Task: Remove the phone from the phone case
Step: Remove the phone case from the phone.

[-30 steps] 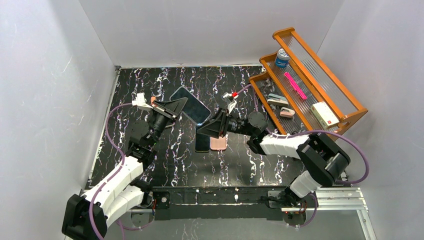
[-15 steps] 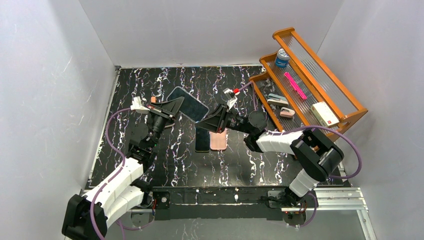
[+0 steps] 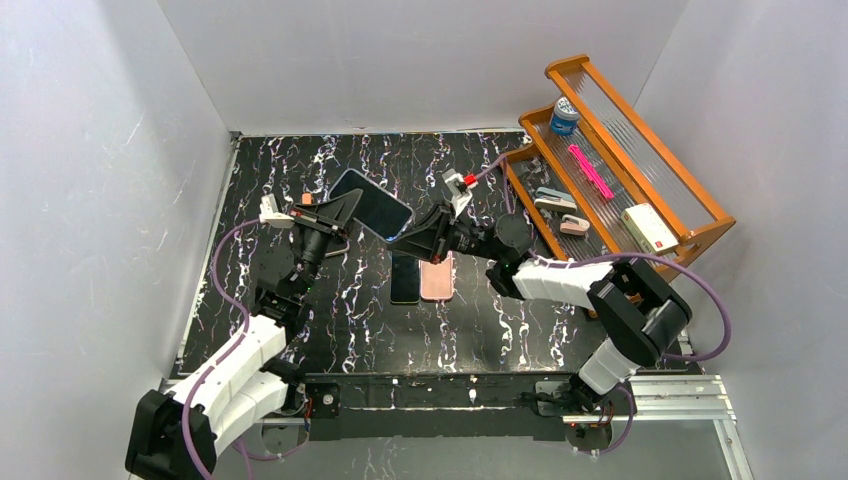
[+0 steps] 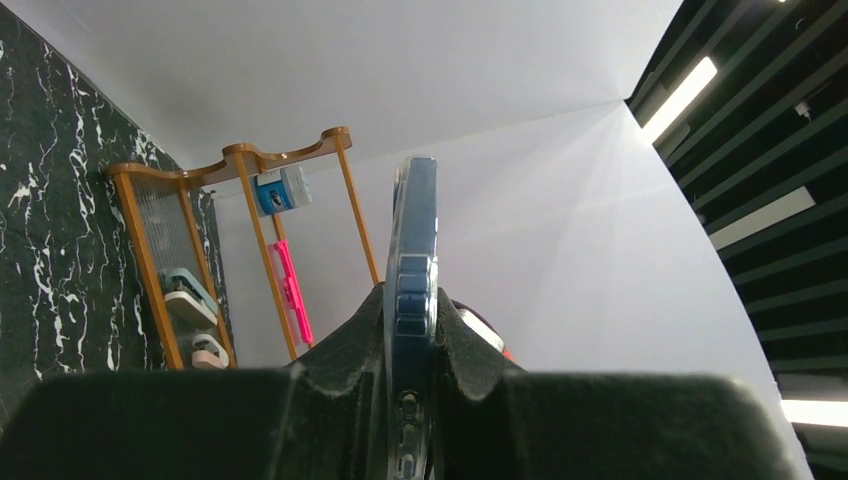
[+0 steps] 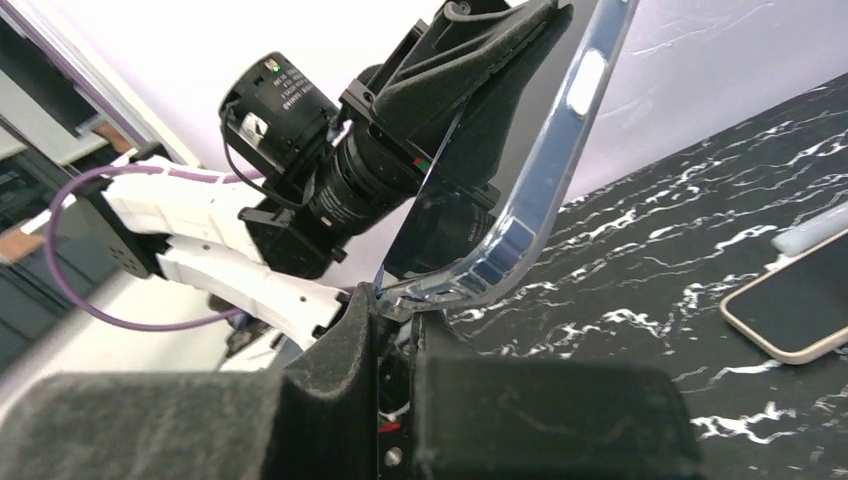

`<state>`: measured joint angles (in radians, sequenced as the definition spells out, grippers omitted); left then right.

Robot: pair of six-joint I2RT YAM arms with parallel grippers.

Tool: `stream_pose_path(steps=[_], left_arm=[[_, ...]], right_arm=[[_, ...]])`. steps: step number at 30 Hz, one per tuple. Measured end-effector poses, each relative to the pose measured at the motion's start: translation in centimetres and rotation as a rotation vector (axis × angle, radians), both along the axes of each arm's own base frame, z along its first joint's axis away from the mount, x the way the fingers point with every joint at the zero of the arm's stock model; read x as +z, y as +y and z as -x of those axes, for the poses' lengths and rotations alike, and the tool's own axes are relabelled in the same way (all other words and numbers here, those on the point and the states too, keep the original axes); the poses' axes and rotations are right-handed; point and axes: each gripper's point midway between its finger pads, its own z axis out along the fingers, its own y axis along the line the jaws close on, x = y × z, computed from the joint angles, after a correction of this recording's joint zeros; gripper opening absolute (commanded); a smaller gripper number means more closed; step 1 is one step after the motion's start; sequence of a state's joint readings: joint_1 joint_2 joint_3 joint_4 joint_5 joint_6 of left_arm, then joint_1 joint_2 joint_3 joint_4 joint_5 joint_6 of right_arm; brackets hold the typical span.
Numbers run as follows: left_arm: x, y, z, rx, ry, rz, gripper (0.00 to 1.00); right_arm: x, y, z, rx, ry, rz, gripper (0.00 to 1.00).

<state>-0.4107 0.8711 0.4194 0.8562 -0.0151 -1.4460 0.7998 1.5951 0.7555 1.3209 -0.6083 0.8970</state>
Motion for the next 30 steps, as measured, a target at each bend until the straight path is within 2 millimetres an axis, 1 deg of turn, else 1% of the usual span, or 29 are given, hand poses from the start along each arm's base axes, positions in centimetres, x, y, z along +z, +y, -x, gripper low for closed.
stream_pose_path(steps=[4, 9, 13, 17, 18, 21, 22, 23, 26, 28, 30], left_arm=[[-0.1, 0.3, -0.2, 0.006, 0.02, 0.017, 0.0], [-0.5, 0.5, -0.6, 0.015, 0.042, 0.002, 0.0], [-1.0, 0.5, -1.4, 0.025, 0.057, -0.021, 0.0], [-1.4, 0.2, -1.5, 0.023, 0.056, -0.069, 0.0], [-1.4, 0.0, -1.5, 0.018, 0.049, -0.091, 0.0], [-1.0, -0.6, -1.6, 0.0, 0.019, -0.163, 0.0], [-0.9, -0.9, -1.7, -0.012, 0.014, -0.185, 0.0], [-0.8, -1.4, -1.5, -0.044, 0.005, -0.209, 0.0], [-1.0, -2.7, -0.9, -0.132, -0.022, -0.28, 0.0], [-1.6, -3.3, -0.8, -0.189, -0.031, -0.337, 0.0], [-2.3, -3.7, -0.8, -0.23, -0.039, -0.397, 0.0]], right_arm=[[-0.1, 0.3, -0.2, -0.016, -0.121, 0.059, 0.01], [-1.6, 0.7, -1.1, -0.036, -0.23, 0.159, 0.01], [-2.5, 0.8, -2.1, -0.056, -0.273, 0.222, 0.01], [-3.5, 0.5, -2.6, -0.064, -0.27, 0.261, 0.01], [-3.7, 0.4, -2.7, -0.063, -0.268, 0.268, 0.04], [-4.0, 0.0, -2.7, -0.053, -0.266, 0.28, 0.18], [-4.2, -0.2, -2.9, -0.068, -0.281, 0.287, 0.23], [-4.4, -0.4, -3.1, -0.08, -0.29, 0.296, 0.31], [-5.8, -1.5, -3.6, -0.114, -0.293, 0.342, 0.49], [-6.5, -2.4, -3.4, -0.12, -0.294, 0.372, 0.56], [-6.7, -3.0, -3.1, -0.119, -0.307, 0.396, 0.61]])
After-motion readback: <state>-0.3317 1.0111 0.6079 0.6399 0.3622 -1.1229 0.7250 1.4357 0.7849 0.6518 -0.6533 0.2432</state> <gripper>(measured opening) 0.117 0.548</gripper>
